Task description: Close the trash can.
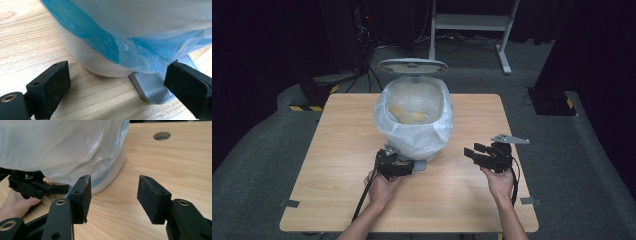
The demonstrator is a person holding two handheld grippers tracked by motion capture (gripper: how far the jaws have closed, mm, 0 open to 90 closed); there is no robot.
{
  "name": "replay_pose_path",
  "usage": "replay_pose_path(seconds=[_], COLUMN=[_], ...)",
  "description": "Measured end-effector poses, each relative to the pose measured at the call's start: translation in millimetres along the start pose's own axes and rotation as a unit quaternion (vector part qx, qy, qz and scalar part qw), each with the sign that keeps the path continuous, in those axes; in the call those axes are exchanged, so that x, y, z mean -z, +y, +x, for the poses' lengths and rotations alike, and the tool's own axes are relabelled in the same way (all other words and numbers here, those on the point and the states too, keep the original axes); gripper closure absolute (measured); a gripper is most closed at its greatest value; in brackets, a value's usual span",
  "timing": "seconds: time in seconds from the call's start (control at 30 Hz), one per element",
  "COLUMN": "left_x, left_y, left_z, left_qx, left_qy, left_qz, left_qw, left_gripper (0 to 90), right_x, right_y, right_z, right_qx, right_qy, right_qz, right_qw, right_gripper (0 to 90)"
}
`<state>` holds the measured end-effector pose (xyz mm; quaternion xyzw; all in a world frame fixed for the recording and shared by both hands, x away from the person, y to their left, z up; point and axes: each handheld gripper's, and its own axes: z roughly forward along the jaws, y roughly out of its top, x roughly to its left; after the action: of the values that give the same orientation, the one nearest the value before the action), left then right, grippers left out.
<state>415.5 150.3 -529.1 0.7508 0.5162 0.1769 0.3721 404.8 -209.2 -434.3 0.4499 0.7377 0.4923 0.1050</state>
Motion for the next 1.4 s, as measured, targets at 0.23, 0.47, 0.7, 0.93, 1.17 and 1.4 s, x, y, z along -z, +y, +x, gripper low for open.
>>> replay_pose_path(seconds=[0.23,0.47,0.7,0.93,1.17,1.4], left_x=[0.0,0.0,-0.1,-0.2,-0.1,4.1], left_y=[0.0,0.0,0.2,-0.2,-0.1,-3.4], left_z=[0.0,0.0,0.1,-0.5,0.7,1.5], left_qx=[0.0,0.0,0.0,0.006,0.007,0.017], left_qy=[0.0,0.0,0.003,-0.005,0.0,-0.02], left_qz=[0.0,0.0,-0.004,0.0,-0.009,-0.03], left_qw=[1.0,1.0,1.0,1.0,0.9999,0.9992], left_gripper=[6.8,6.8,6.8,6.8,6.8,11.3], right_x=[-12.6,-27.3,-34.7,-41.4,-51.2,-52.5], right_y=[-20.7,-43.7,-58.9,-68.9,-78.9,-82.8], right_z=[-2.0,-7.3,-8.1,-7.7,-4.3,-2.2], right_qx=[0.002,0.01,0.025,0.041,0.055,0.068], right_qy=[-0.03,-0.06,-0.092,-0.122,-0.14,-0.157], right_qz=[0.023,0.046,0.059,0.076,0.088,0.086], right_qw=[0.9993,0.9971,0.9937,0.9888,0.9847,0.9814], right_gripper=[44.4,43.2,42.3,40.7,38.8,34.7])
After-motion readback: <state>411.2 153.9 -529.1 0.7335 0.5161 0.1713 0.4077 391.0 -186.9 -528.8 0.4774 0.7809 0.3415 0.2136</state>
